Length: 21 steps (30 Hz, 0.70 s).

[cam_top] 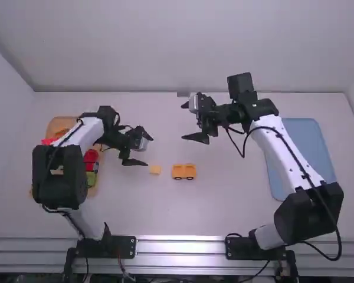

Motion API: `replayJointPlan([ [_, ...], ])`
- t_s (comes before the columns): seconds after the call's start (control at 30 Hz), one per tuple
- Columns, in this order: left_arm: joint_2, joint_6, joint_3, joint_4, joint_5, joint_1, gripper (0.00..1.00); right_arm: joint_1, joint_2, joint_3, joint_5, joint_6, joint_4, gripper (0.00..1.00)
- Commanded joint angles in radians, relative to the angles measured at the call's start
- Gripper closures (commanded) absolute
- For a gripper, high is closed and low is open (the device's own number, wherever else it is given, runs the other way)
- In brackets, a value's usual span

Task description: Assemble lego blocks to make yellow taxi

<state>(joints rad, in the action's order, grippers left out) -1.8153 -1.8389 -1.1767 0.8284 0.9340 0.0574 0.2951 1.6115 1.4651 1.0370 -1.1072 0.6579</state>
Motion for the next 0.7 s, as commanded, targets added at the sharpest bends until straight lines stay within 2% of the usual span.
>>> replayJointPlan([
  [0.0, 0.011, 0.089, 0.093, -0.088, 0.098, -0.005, 0.01, 0.018, -0.024, 0.027, 0.009, 0.005, 0.004, 0.01],
  [0.07, 0.011, 0.121, 0.133, -0.15, 0.097, -0.005, 0.01, 0.023, -0.024, 0.027, 0.009, 0.003, 0.006, 0.01],
  [0.2, -0.016, 0.317, 0.301, -0.455, 0.098, -0.001, 0.01, 0.039, -0.024, 0.027, 0.009, 0.011, 0.008, 0.01],
  [0.3, -0.042, 0.398, 0.364, -0.573, 0.126, 0.016, 0.01, 0.039, -0.024, 0.027, 0.01, 0.01, 0.007, 0.01],
  [0.67, -0.138, 0.407, 0.429, -0.735, 0.125, 0.022, 0.0, 0.042, -0.024, 0.027, 0.013, 0.01, 0.008, 0.01],
])
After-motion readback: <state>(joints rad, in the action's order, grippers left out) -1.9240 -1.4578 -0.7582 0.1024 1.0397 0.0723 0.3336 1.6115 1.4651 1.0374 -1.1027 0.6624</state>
